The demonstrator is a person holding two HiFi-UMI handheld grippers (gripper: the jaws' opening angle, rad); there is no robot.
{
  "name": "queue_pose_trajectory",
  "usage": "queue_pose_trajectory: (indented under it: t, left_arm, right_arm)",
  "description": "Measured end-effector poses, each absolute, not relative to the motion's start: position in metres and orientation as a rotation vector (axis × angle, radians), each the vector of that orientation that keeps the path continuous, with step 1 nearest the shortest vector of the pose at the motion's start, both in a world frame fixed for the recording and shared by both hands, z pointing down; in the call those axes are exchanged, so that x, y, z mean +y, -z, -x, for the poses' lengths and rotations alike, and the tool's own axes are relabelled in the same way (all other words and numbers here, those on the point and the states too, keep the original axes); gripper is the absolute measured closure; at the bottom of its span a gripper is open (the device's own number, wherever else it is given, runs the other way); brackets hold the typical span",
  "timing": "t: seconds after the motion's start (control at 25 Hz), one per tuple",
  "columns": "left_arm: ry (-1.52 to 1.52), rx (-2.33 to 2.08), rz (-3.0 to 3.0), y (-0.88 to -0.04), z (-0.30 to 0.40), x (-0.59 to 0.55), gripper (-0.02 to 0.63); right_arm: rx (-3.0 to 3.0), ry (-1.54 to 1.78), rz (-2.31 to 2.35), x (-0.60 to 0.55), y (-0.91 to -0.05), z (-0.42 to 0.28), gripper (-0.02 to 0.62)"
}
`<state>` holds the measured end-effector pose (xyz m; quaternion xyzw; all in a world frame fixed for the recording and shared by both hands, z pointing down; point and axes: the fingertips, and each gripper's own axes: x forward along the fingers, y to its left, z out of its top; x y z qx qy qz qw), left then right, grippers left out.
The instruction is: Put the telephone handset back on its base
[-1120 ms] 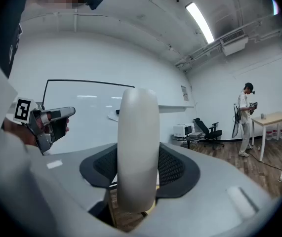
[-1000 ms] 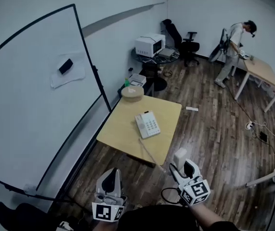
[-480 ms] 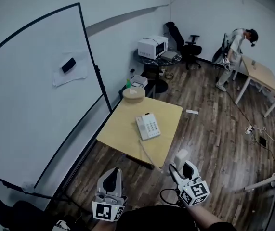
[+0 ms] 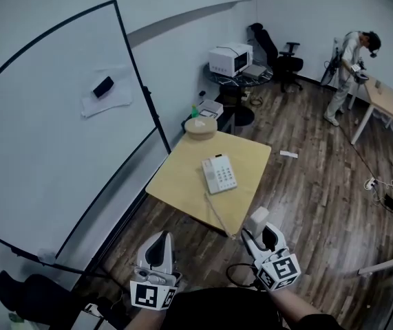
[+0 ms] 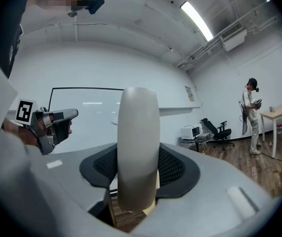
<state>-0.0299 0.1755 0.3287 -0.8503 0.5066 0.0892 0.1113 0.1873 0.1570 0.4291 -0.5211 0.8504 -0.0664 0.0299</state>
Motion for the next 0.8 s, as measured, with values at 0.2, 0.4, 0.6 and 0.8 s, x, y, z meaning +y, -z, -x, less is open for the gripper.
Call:
queue_pose_trajectory:
  t: [0.2,0.4,0.6,0.8]
  left_arm:
    - [-0.214,1.513,2.46,-0.326,0.03,0.175,0.606]
    - [-0.185,1.542,2.432,-0.326,0.037,0.164,0.606]
    - [-0.2,1.536,2.441,-0.327,0.042,0.141,0.606]
    - [-0.238,1.526,2.457,-0.33,0.051,0.105,0.606]
  right_arm:
    - [2.653,0.185,1.553,0.149,-0.429,-0.184,0.377]
    - [2.668,0.172,1.516,0.138,-0.426,-0.176,0.377]
    - [2.678,0.176,1.53,0.119,-0.426,-0.17,0.377]
    - [2.682,0.172,1.564,0.091,-0.424,-0.163,0.377]
